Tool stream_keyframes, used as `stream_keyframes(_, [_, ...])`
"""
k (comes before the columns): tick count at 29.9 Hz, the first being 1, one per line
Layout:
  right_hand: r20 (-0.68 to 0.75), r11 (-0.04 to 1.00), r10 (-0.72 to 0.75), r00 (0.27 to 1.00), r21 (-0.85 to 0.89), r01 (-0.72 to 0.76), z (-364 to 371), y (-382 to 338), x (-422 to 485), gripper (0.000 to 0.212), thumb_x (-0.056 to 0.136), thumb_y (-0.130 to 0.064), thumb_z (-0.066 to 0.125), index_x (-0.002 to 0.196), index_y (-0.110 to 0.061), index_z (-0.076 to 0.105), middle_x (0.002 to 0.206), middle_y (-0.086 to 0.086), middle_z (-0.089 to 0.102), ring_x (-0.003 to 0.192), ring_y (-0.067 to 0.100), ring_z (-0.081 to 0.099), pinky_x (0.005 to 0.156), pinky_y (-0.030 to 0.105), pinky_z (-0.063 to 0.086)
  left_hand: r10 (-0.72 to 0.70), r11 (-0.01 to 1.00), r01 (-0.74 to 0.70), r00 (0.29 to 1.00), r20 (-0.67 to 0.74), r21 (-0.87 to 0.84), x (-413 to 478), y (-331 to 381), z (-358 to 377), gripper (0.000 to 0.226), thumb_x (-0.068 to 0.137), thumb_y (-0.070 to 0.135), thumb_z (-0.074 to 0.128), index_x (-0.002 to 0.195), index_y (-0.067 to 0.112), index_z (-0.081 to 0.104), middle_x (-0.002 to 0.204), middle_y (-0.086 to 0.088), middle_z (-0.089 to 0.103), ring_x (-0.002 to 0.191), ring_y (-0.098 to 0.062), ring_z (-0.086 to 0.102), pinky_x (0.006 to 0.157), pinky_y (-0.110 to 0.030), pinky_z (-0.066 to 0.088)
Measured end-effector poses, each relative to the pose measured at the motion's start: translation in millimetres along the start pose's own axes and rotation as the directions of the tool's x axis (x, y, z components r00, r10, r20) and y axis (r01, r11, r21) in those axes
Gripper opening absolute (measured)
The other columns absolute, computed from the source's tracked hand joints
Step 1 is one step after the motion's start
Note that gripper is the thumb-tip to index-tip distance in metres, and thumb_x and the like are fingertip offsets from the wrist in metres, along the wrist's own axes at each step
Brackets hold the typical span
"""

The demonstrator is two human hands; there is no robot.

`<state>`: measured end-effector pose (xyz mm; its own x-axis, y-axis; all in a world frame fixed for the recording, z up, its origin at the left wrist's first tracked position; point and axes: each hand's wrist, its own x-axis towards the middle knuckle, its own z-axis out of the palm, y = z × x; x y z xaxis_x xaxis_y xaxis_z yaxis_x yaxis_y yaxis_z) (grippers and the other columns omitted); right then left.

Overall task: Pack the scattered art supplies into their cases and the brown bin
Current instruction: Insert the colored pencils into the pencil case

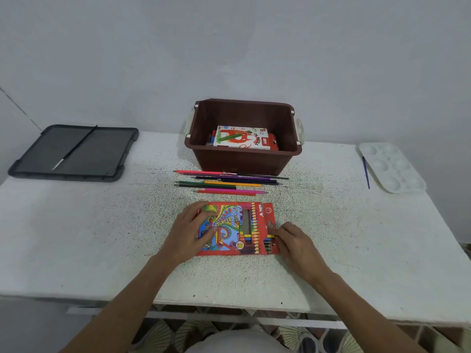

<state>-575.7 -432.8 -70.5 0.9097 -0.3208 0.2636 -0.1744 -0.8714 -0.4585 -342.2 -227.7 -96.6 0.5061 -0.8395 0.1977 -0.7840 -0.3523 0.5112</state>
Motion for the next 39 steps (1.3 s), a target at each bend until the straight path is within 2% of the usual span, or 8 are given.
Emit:
stream_keyframes(9, [0.023,0.998,0.061,0.998,0.011,-0.061,0.6,-4.6,1.8,0.027,0.082,0.001,0.072,0.105,-0.014,0.074,0.082,0.005,0.056,0.065,0.018,0.055,0.055,0.022,0.038,0.056,0.995,-0.052,0.998,-0.04,0.091,7.9,-3.6,-4.1,0.044,0.089,0.055,0.046,0.114,0.024,0.063,0.13,0.001,0.053,0.12,-0.017,0.048,0.1,-0.036,0.032])
stream_keyframes(13, [0.032,0.997,0.076,0.997,0.0,-0.076,2.1,-3.1,0.8,0.027,0.085,-0.001,0.069,0.11,-0.012,0.072,0.084,0.005,0.056,0.068,0.019,0.056,0.057,0.022,0.039,0.041,0.991,-0.028,0.993,-0.107,0.129,22.0,0.3,-9.7,0.036,0.093,0.043,0.044,0.109,0.018,0.065,0.116,0.001,0.061,0.108,-0.016,0.055,0.095,-0.038,0.04])
stream_keyframes(18, [0.05,0.995,0.102,0.993,-0.007,-0.102,1.7,-2.9,-0.6,0.03,0.089,-0.004,0.063,0.118,-0.008,0.066,0.091,0.006,0.058,0.073,0.02,0.058,0.062,0.022,0.041,-0.066,0.959,0.093,0.992,-0.11,0.267,49.9,0.1,-22.5,0.022,0.092,0.015,0.06,0.112,0.015,0.069,0.117,-0.003,0.067,0.105,-0.024,0.062,0.09,-0.047,0.05])
stream_keyframes(23, [0.065,0.993,0.118,0.991,-0.008,-0.117,0.3,-5.0,0.0,0.029,0.091,-0.008,0.058,0.12,-0.007,0.065,0.093,0.005,0.058,0.076,0.018,0.057,0.064,0.02,0.039,-0.051,0.937,0.079,0.995,-0.091,0.339,65.6,0.7,-33.1,0.018,0.088,0.015,0.067,0.105,0.011,0.071,0.099,-0.007,0.073,0.087,-0.029,0.069,0.082,-0.044,0.051])
stream_keyframes(29, [0.082,0.989,0.146,0.986,0.003,-0.147,-2.0,-8.3,1.5,0.031,0.093,-0.013,0.052,0.12,-0.008,0.064,0.094,0.004,0.057,0.077,0.014,0.054,0.066,0.006,0.029,-0.05,0.947,0.068,0.997,-0.066,0.314,73.2,-3.7,-34.7,0.013,0.091,0.016,0.064,0.099,0.012,0.073,0.098,-0.007,0.071,0.089,-0.028,0.065,0.081,-0.04,0.048])
stream_keyframes(32, [0.065,0.987,0.16,0.985,0.017,-0.162,-2.8,-11.4,3.1,0.03,0.095,-0.013,0.051,0.122,-0.009,0.063,0.092,0.002,0.055,0.074,0.012,0.051,0.063,0.009,0.032,0.009,0.933,0.012,0.998,-0.059,0.361,71.4,-4.5,-35.3,0.01,0.088,0.015,0.067,0.095,0.01,0.071,0.093,-0.007,0.071,0.086,-0.028,0.066,0.078,-0.042,0.05])
stream_keyframes(35, [0.027,0.984,0.175,0.984,0.016,-0.175,-2.1,-15.5,6.9,0.024,0.096,-0.012,0.055,0.119,-0.009,0.064,0.091,0.002,0.053,0.072,0.014,0.052,0.059,0.022,0.043,0.113,0.92,-0.077,0.991,-0.073,0.384,66.3,-1.6,-35.1,0.019,0.082,0.014,0.074,0.099,0.008,0.069,0.091,-0.008,0.07,0.08,-0.026,0.068,0.072,-0.04,0.057])
stream_keyframes(39, [-0.016,0.988,0.156,0.988,0.017,-0.155,-2.4,-21.6,15.4,0.014,0.095,-0.013,0.056,0.107,-0.01,0.063,0.089,0.002,0.052,0.073,0.015,0.051,0.06,0.026,0.042,0.14,0.956,-0.094,0.979,-0.149,0.279,56.6,16.8,-31.2,0.028,0.084,0.012,0.072,0.111,0.008,0.069,0.091,-0.004,0.065,0.068,-0.014,0.062,0.053,-0.027,0.055])
